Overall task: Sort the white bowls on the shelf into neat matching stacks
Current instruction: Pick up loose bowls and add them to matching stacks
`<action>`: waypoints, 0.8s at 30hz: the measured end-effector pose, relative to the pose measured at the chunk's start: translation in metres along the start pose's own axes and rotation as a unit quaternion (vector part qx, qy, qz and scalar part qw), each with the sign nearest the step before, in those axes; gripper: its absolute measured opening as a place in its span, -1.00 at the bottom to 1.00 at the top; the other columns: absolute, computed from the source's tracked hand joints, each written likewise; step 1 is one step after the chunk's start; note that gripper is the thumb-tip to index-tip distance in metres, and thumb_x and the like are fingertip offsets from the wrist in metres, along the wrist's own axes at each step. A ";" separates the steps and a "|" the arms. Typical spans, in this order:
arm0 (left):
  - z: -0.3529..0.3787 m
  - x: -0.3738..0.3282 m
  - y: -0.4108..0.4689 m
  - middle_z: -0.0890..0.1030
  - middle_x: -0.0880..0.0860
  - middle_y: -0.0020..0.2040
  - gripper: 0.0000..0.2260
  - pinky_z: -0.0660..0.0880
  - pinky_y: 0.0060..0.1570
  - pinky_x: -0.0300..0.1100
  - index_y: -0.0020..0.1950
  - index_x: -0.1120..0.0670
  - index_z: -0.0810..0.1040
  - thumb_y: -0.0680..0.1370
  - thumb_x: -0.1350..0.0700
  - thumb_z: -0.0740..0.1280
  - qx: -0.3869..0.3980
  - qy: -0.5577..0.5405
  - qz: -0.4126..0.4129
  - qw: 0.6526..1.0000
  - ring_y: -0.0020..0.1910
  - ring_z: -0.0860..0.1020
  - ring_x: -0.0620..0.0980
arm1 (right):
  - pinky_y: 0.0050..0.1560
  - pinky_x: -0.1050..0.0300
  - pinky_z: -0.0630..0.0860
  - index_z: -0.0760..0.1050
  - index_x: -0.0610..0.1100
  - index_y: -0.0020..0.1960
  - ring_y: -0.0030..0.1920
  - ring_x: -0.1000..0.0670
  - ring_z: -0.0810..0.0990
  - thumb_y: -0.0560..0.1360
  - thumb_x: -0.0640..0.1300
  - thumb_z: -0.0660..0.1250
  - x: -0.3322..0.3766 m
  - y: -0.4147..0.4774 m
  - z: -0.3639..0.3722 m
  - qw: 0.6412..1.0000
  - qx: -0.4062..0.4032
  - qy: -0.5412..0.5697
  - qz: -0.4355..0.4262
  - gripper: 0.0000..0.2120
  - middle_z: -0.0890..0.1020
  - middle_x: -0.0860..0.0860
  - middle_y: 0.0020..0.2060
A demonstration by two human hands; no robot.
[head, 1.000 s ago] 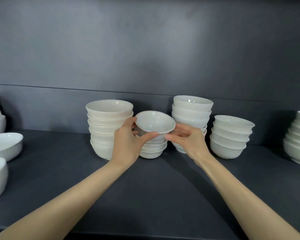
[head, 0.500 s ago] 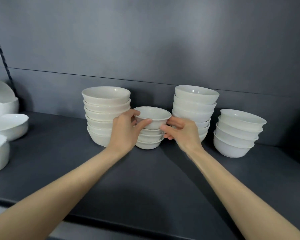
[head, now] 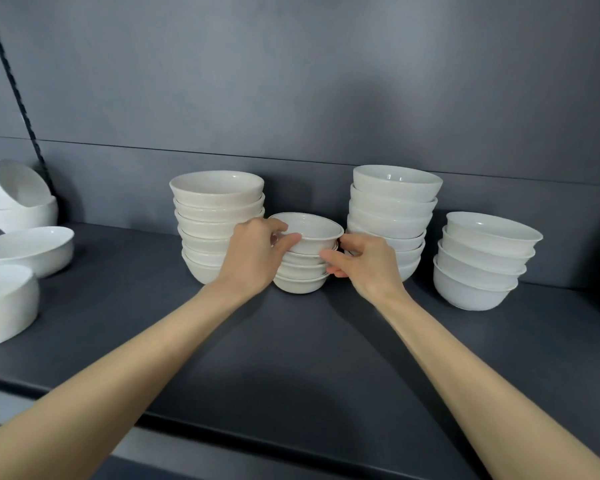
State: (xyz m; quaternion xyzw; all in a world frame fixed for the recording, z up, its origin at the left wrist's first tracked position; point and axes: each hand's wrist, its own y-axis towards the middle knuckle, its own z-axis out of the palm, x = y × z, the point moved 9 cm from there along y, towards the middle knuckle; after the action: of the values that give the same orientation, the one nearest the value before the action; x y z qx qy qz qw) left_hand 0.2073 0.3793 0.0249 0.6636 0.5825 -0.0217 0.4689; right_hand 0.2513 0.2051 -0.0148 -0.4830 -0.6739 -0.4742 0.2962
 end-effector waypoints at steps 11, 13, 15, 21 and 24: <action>0.001 -0.008 -0.001 0.62 0.24 -0.13 -0.74 0.45 -0.07 -0.01 -0.11 0.22 0.64 0.56 0.03 0.33 0.036 0.093 0.056 0.993 -0.11 0.55 0.19 | -0.29 0.32 0.59 0.60 -0.29 -0.19 -0.46 0.18 0.60 0.45 -0.26 0.44 0.003 -0.003 0.001 1.000 0.007 0.008 0.017 -0.90 0.66 -0.30 -0.24; 0.002 -0.008 -0.001 0.59 0.26 -0.19 -0.67 0.43 -0.12 0.02 -0.16 0.27 0.58 0.58 0.00 0.30 0.047 0.122 0.066 0.989 -0.16 0.52 0.21 | -0.33 0.34 0.57 0.59 -0.21 -0.22 -0.47 0.18 0.60 0.44 -0.26 0.45 0.004 -0.004 0.002 1.000 0.009 0.016 0.019 -0.92 0.64 -0.24 -0.29; 0.004 -0.010 -0.002 0.54 0.22 -0.25 -0.64 0.36 -0.21 -0.04 -0.13 0.28 0.59 0.60 -0.01 0.26 0.055 0.148 0.079 0.984 -0.21 0.48 0.19 | -0.34 0.33 0.57 0.57 -0.15 -0.22 -0.47 0.16 0.61 0.44 -0.25 0.46 0.004 -0.005 0.001 1.000 0.008 0.021 0.022 -0.90 0.63 -0.17 -0.30; 0.003 -0.018 -0.001 0.41 0.11 -0.25 -0.65 0.20 -0.26 -0.13 -0.22 0.12 0.43 0.64 -0.07 0.14 0.086 0.244 0.115 0.959 -0.22 0.40 0.15 | -0.27 0.22 0.61 0.53 -0.06 -0.28 -0.34 -0.01 0.63 0.43 -0.24 0.46 0.015 -0.008 0.000 1.000 0.014 -0.001 0.017 -0.82 0.64 -0.17 -0.23; 0.000 -0.020 0.001 0.54 0.12 -0.07 -0.65 0.35 -0.19 -0.10 -0.01 0.15 0.55 0.63 -0.10 0.14 0.086 0.285 0.117 0.947 -0.09 0.51 0.16 | -0.27 0.20 0.59 0.56 -0.16 -0.15 -0.25 -0.04 0.62 0.42 -0.22 0.47 0.017 -0.009 -0.004 0.999 0.022 -0.025 0.027 -0.91 0.65 -0.15 -0.17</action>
State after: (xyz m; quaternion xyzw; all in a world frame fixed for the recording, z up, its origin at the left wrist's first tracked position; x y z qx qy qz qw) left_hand 0.2015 0.3646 0.0367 0.7435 0.6056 0.1736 0.2241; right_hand 0.2370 0.2073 -0.0020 -0.5059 -0.6781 -0.4392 0.3023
